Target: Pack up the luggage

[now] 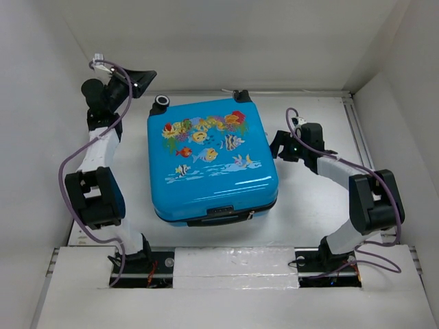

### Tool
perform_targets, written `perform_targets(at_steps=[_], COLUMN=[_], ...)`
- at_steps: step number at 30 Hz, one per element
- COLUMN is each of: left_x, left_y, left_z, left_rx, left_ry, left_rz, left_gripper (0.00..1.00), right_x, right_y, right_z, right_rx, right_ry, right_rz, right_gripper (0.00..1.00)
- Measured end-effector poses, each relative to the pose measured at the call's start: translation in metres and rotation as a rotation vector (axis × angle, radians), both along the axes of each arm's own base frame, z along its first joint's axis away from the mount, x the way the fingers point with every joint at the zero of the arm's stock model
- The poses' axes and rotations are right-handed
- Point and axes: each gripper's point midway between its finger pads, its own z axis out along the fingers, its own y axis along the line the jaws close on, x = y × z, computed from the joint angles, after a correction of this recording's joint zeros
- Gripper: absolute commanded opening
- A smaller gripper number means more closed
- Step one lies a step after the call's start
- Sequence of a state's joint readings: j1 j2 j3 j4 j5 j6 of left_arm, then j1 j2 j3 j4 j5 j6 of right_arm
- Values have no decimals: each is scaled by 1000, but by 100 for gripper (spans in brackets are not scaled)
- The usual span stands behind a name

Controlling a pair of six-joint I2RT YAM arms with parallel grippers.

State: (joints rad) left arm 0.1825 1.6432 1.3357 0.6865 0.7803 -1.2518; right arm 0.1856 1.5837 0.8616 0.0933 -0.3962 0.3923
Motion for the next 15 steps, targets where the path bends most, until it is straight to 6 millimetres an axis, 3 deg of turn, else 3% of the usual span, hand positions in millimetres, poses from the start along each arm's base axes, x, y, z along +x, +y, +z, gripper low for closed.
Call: perform_targets(at_steps=[5,6,7,8,10,11,13,15], left_x=[13,15,15,17,19,18,11,-9], left_y=[2,3,4,5,11,13,18,12], left_z=[-37,-48,-51,-55,-60,-60,-48,-11], left_rx=[-3,-2,4,6,48,70,129,211], left_ry=[79,105,111,128,133,139,137,63], left_rz=[12,19,24,36,82,113,202,283], left_gripper=[0,28,28,53,71,74,70,63], right_x=[-2,-4,-6,-8,-15,-17,-27,-44], right_y=[-2,-4,-6,-7,-13,-15,-23,-30], right_z=[10,16,24,32,61,78,120,167], right_rx=[5,3,8,16,31,38,54,80], right_ry=[-20,-35,-52,-69,-137,-180,-296,-426], right_rz=[-17,-27,-37,-49,-84,-100,-139,-169], right_gripper=[80,79,77,76,67,64,38,21])
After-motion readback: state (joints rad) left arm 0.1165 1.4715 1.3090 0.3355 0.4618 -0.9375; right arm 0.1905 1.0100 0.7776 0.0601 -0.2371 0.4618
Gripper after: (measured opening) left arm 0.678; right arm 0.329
